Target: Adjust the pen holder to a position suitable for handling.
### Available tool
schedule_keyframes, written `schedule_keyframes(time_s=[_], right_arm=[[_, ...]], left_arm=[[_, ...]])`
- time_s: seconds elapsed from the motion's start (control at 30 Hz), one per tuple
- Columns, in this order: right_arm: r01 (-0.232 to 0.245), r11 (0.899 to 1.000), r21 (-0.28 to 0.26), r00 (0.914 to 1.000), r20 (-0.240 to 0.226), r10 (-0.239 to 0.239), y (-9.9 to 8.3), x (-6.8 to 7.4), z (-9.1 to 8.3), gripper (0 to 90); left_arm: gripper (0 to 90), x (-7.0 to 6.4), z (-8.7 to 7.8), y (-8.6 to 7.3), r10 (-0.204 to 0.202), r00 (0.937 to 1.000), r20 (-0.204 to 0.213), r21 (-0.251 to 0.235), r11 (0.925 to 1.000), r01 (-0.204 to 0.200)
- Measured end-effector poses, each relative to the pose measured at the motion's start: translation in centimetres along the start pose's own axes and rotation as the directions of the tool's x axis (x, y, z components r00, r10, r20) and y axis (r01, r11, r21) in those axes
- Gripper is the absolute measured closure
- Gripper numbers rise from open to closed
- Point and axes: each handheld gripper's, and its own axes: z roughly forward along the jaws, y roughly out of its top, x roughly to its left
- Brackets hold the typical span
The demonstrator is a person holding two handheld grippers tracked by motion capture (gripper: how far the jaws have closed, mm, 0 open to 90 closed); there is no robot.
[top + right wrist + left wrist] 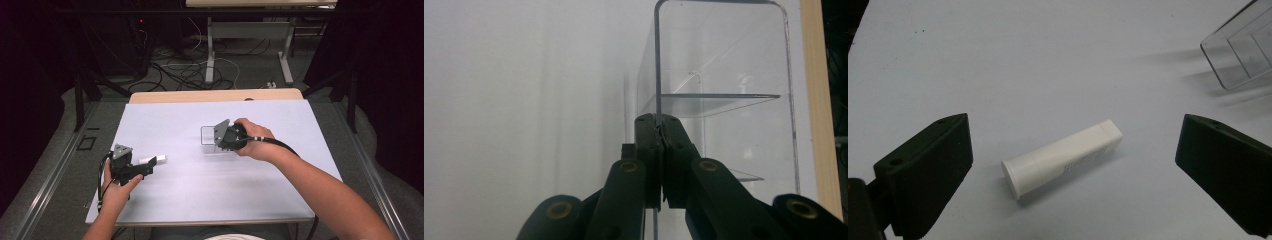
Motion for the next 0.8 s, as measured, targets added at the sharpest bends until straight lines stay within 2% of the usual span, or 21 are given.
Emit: schedule_keyframes(time_s=[0.03,0.07,0.17,0.27,0.43,0.53,0.67,0.8], right_arm=[[0.009,1.0,0.0,0.9999,-0.008,-0.009,0.1,0.1,0.0,87.8],[-0.006,1.0,0.003,0.9999,-0.013,0.006,0.2,0.4,0.0,87.8],[-0.004,1.0,0.011,0.9995,-0.032,0.005,0.3,0.6,0.2,87.6],[-0.03,0.999,0.011,0.9981,-0.053,0.03,0.0,0.6,0.6,87.2],[-0.086,0.996,-0.031,0.9954,-0.045,0.085,-0.6,-0.1,1.0,85.7],[-0.108,0.994,-0.035,0.9936,-0.037,0.106,-0.7,-0.2,1.0,85.2],[-0.128,0.991,-0.03,0.9912,-0.038,0.127,-0.6,-0.5,1.1,84.9],[-0.125,0.992,-0.03,0.9915,-0.042,0.123,-0.7,-0.7,1.2,84.6]], left_arm=[[1.8,0.0,0.0,0.0,0.001,1.0,-0.001,0.001,1.0,-0.001],[1.8,0.0,0.0,0.0,0.0,1.0,0.0,0.003,1.0,0.0],[1.8,-0.1,0.1,0.0,0.001,1.0,0.0,0.003,1.0,-0.001],[1.8,-0.1,0.0,0.0,0.001,1.0,0.0,0.002,1.0,-0.001],[1.8,0.0,0.1,0.0,-0.001,1.0,-0.002,0.005,1.0,0.001],[1.8,-0.1,0.1,0.0,0.002,1.0,0.001,0.008,1.0,-0.002],[1.8,-0.1,0.1,0.0,0.005,1.0,0.001,0.009,1.0,-0.005],[1.8,-0.1,0.1,0.0,0.003,1.0,0.001,0.008,1.0,-0.003]])
